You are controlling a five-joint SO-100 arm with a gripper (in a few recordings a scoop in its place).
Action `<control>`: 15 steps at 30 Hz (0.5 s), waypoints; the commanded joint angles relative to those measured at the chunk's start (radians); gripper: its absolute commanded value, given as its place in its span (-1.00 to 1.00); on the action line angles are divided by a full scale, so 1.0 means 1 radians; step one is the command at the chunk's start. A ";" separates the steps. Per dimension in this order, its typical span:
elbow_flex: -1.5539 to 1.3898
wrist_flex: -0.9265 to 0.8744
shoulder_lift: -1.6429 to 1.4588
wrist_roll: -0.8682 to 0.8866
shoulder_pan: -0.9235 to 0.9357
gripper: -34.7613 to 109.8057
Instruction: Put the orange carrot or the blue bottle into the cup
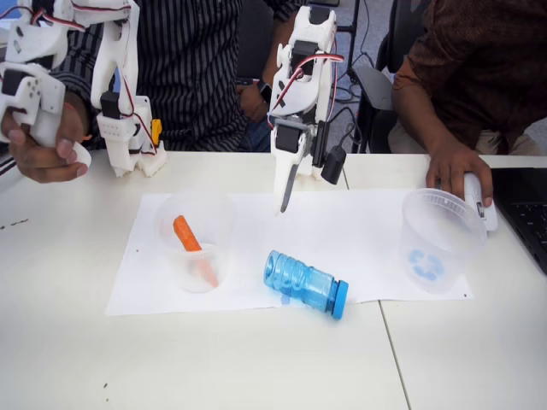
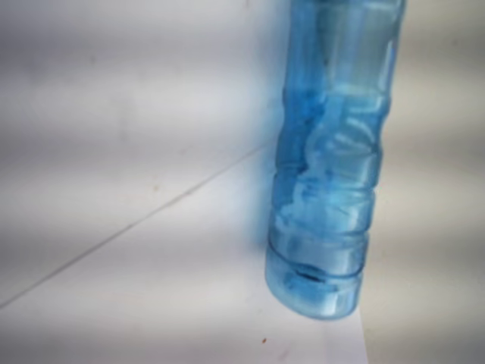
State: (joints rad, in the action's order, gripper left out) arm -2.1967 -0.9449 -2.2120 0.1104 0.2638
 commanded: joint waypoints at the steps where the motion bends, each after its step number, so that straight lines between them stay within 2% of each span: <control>1: 0.155 -0.012 0.026 0.020 0.015 -0.12; 5: 0.198 -0.015 0.089 0.032 0.015 -0.12; 9: 0.244 -0.100 0.140 0.043 0.015 -0.12; 15: 0.370 -0.198 0.239 0.155 0.017 -0.12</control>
State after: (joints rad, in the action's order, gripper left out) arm -1.9727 -1.0999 -1.9819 0.2071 0.2730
